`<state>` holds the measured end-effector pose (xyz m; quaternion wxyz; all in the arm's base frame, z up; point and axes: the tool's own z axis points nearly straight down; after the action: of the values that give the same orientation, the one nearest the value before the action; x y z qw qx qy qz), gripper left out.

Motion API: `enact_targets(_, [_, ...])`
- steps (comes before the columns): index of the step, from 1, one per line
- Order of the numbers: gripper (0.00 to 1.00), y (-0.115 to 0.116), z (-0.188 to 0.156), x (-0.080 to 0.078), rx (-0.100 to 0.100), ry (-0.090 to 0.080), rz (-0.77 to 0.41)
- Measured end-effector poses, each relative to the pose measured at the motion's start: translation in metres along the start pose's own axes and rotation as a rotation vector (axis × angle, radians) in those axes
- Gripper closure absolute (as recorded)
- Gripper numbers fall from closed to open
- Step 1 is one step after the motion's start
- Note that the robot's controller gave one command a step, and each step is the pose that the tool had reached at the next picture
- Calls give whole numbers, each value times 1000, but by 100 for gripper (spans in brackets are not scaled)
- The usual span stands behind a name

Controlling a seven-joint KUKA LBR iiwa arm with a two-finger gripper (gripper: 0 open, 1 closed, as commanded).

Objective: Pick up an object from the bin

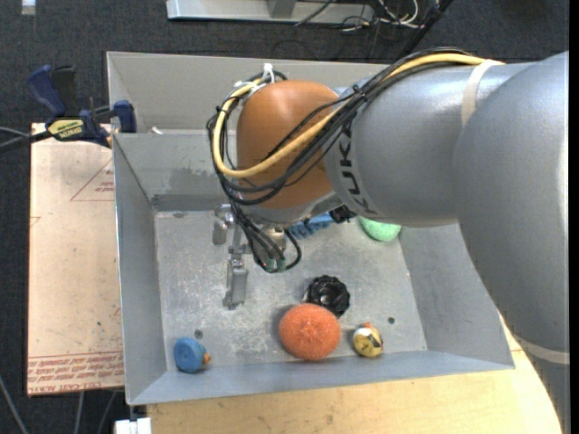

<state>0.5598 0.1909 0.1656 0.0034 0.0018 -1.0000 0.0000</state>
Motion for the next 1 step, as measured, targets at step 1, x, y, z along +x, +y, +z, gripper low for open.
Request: enact_targets(1, [0,-1,-5,-2,-1,-7,3])
